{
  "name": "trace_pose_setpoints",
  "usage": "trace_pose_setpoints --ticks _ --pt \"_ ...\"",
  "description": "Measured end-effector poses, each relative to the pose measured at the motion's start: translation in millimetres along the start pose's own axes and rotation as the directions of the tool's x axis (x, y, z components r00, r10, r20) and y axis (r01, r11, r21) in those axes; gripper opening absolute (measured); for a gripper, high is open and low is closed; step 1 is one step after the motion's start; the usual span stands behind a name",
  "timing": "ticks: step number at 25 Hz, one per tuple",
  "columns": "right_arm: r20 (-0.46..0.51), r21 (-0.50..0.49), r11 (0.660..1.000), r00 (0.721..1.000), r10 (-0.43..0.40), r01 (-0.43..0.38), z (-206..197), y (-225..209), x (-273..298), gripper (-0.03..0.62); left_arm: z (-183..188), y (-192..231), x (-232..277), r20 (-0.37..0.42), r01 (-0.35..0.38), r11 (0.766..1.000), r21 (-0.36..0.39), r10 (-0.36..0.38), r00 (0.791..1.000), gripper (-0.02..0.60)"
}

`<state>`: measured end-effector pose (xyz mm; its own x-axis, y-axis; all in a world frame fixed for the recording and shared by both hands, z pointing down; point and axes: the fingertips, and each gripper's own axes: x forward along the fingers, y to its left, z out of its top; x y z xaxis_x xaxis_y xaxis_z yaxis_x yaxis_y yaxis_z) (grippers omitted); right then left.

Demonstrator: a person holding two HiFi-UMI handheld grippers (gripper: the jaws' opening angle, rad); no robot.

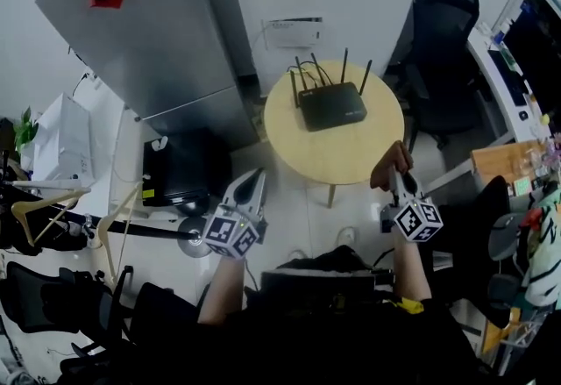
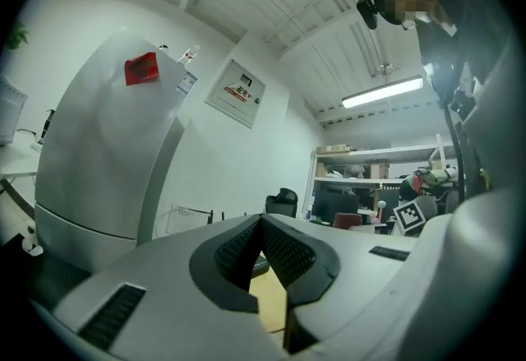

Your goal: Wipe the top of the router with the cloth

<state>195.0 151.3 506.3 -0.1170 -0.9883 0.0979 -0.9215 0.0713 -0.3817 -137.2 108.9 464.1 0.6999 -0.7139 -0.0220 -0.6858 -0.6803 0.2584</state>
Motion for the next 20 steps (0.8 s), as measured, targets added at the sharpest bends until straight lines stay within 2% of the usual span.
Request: trace_pose_setpoints --ticks 6,12,20 --pt "0.077 -0.045 0.998 0.995 0.055 -0.052 30 16 -30 0.062 16 -17 -14 0.045 0.01 0.999 0.033 -0.012 0.999 -0.006" --pt "0.137 -0.046 0.995 0.986 0.097 -0.092 54 1 -73 0.06 13 -47 -2 0.085 0.023 1.0 0.003 -0.023 0.996 -0.006" --pt "0.092 -0.065 0.995 0.992 0.082 -0.076 40 -36 -95 0.057 -6 -88 7 0.081 0.015 1.0 0.018 -0.016 0.997 -0.006"
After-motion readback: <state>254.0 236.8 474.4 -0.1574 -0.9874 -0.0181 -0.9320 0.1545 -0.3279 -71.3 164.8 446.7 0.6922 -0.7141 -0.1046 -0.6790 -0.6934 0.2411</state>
